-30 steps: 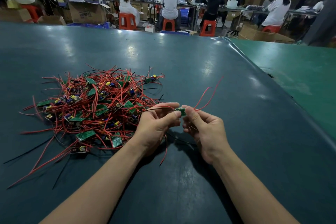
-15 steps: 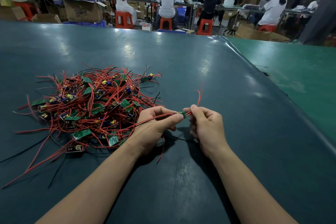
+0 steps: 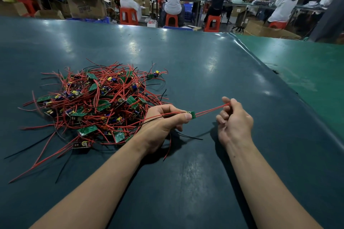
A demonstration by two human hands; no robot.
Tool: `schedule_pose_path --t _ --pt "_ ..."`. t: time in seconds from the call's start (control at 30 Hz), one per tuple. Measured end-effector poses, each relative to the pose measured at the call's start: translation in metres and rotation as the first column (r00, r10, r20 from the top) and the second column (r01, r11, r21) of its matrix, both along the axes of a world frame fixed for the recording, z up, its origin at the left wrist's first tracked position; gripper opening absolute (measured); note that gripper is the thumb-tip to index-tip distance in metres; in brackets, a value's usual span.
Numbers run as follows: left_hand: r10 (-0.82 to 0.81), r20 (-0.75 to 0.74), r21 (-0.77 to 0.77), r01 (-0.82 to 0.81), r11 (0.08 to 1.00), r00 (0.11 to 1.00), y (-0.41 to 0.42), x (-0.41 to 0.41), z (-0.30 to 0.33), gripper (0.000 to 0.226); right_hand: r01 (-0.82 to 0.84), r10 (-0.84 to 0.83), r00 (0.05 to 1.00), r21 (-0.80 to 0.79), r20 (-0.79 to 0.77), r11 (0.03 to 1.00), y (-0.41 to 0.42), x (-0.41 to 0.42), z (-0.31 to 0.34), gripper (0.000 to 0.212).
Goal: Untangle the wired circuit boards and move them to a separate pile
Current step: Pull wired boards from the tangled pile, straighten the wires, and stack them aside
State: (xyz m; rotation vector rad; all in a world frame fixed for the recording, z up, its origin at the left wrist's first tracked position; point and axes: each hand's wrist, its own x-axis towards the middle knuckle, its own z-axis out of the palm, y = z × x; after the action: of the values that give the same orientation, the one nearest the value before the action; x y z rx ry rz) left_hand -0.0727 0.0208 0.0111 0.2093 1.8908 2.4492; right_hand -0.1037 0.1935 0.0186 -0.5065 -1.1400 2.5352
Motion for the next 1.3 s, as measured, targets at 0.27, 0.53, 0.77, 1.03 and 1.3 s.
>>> schedule_pose_path --t 0.27,0.53,0.77,1.03,1.3 --pt "0.086 0.034 0.21 -0.091 0.974 0.996 -0.001 -0.003 0.004 0.014 -0.257 0.255 0.966 0.249 0.04 0.934 -0.006 0.013 -0.004 0.034" --pt "0.042 -0.03 0.038 -0.04 0.998 0.999 -0.001 -0.002 0.0 0.016 -0.401 0.463 0.885 0.43 -0.046 0.809 -0.026 0.026 -0.006 0.017" --pt "0.075 -0.013 0.111 -0.073 0.991 0.997 -0.001 -0.003 0.0 0.002 -0.137 0.167 0.982 0.271 -0.09 0.953 0.0 0.006 0.002 0.026" --pt "0.068 -0.041 0.165 -0.061 0.984 0.997 -0.001 -0.002 0.0 0.004 0.129 -0.129 0.992 0.001 0.006 0.992 0.029 -0.004 0.007 0.025" --pt "0.079 -0.09 0.062 -0.073 0.995 0.993 0.001 -0.001 -0.001 0.024 -0.735 0.753 0.648 0.349 0.112 0.581 -0.024 0.034 -0.002 0.03"
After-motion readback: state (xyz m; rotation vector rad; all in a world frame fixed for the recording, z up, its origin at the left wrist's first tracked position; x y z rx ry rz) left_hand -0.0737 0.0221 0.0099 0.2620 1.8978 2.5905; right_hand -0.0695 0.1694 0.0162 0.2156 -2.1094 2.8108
